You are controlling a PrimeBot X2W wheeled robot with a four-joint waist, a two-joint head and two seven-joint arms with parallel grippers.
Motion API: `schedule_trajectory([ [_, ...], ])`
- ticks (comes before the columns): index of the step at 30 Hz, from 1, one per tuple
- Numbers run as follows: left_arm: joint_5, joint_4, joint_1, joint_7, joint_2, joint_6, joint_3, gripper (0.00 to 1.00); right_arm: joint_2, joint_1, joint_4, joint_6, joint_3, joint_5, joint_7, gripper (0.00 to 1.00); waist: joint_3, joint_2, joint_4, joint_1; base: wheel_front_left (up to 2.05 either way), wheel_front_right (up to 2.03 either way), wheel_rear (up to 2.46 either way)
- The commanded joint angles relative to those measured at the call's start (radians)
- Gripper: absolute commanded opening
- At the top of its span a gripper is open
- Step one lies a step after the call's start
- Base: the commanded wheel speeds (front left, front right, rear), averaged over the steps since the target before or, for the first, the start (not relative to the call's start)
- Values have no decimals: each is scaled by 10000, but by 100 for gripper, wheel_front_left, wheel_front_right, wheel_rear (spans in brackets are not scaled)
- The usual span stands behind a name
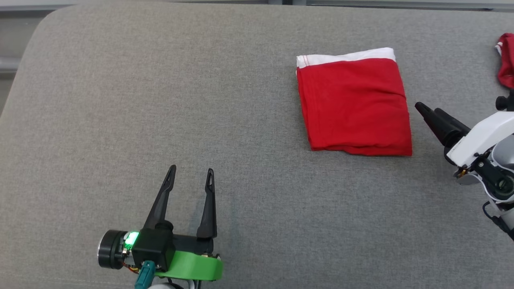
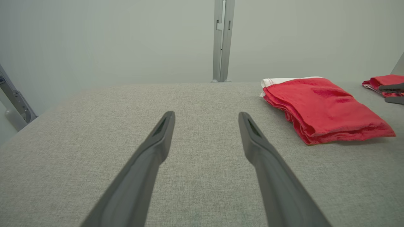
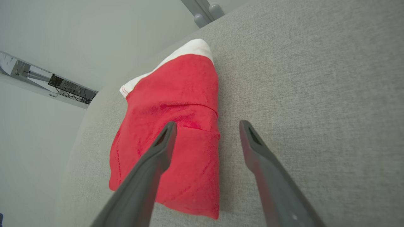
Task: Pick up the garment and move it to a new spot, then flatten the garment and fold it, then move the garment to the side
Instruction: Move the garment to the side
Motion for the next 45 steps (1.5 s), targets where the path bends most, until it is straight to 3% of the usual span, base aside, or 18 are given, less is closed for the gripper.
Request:
schedule_trajectory([
  [1,-7,-33,-217,-27,18,-26,-37,100,-98,-193,75,-4,-46,270,171,100,460,0,424,-1,0,0,0],
  [12,-140,-142,-568,-27,18,76,-247,100,-331,-714,479,-4,341,752,556,100,979,0,760,-1,0,0,0],
  [14,-153,-145,-603,-27,18,99,-268,100,-373,-803,449,-4,433,689,425,36,1041,0,773,-1,0,0,0],
  [15,-156,-142,-614,-27,18,98,-273,100,-376,-816,422,-4,478,703,364,0,1068,0,773,-1,0,0,0],
  [25,-113,-220,-847,-27,18,132,-222,100,-1141,-1443,-80,-4,1152,153,-135,0,1338,0,360,-1,0,0,0],
  [36,27,-423,-1395,-27,18,-79,-132,100,-3095,-2526,-630,-4,1411,-636,-208,0,2181,0,-750,-1,0,0,0],
  [45,577,-696,-1860,-27,20,-509,60,100,-4143,-3179,-991,-4,1174,-1123,-501,0,2988,0,-1425,-1,0,0,0],
])
